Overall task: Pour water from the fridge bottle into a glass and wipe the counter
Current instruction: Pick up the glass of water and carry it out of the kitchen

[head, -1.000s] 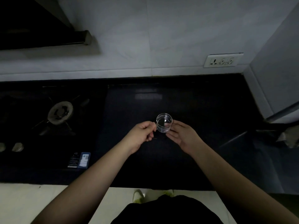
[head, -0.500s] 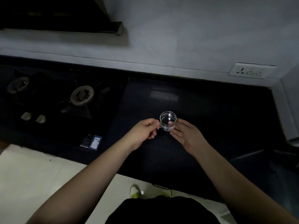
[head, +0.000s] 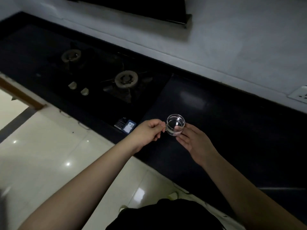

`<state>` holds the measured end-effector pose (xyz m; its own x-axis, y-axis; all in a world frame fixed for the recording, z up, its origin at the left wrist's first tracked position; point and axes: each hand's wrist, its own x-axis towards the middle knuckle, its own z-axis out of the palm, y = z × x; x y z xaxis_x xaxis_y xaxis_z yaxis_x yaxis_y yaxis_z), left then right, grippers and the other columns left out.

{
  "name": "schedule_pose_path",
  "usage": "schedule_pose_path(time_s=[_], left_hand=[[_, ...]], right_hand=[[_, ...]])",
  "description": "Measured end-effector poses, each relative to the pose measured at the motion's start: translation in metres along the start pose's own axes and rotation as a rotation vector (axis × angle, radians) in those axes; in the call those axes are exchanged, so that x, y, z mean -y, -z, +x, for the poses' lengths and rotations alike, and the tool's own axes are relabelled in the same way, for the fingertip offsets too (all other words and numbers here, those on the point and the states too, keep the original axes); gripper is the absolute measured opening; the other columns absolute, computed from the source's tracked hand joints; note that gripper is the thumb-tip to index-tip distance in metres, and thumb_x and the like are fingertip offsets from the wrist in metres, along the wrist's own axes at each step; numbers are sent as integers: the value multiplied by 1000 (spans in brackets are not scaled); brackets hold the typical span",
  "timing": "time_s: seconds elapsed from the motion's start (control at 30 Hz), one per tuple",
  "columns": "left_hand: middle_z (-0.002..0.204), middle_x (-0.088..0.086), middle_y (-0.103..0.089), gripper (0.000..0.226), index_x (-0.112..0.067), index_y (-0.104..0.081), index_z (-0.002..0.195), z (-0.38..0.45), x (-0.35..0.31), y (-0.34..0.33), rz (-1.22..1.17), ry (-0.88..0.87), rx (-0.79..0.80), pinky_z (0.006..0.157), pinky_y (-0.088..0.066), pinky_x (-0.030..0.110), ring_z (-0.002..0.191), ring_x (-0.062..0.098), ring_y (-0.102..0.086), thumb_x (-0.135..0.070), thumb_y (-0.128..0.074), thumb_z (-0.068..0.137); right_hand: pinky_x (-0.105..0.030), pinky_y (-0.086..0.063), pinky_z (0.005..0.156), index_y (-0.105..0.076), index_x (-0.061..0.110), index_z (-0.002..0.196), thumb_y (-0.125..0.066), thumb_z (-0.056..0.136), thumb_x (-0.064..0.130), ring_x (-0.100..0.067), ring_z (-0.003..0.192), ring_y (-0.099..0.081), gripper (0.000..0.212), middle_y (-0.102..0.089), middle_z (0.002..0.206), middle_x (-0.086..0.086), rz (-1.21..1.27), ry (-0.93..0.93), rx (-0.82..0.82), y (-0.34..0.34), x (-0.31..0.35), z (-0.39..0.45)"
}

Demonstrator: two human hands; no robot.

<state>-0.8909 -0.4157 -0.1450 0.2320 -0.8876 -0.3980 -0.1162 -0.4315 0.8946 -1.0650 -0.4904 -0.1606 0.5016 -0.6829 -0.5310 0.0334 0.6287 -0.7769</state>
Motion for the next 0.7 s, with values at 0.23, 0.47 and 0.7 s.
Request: schedule_pose_path(time_s=[0.23, 0.47, 0.7], left_hand=[[62, -2, -58, 29, -19, -61, 74, -72, 43, 77, 29, 2, -149, 61, -42, 19, 59, 10, -50, -29, -53, 100], [67, 2, -62, 29, -18, -58, 75, -156, 89, 153, -7, 57, -261, 48, -34, 11, 55, 9, -48, -30, -52, 100], [68, 0, -63, 28, -15, -62, 81, -246, 150, 216, -132, 120, -389, 61, -37, 26, 60, 12, -49, -32, -51, 100]], right_hand=[[-24, -55, 85, -55, 7, 129, -53, 98, 6, -21, 108, -67, 31, -68, 119, -14, -137, -42, 142, -90, -45, -4], [-29, -52, 91, -61, 14, 125, -65, 92, 18, -17, 103, -69, 33, -73, 111, -4, -287, -125, 197, -193, -102, -26], [-28, -51, 91, -66, 15, 118, -57, 96, 21, -12, 101, -69, 24, -73, 110, -3, -412, -146, 316, -288, -158, -48]])
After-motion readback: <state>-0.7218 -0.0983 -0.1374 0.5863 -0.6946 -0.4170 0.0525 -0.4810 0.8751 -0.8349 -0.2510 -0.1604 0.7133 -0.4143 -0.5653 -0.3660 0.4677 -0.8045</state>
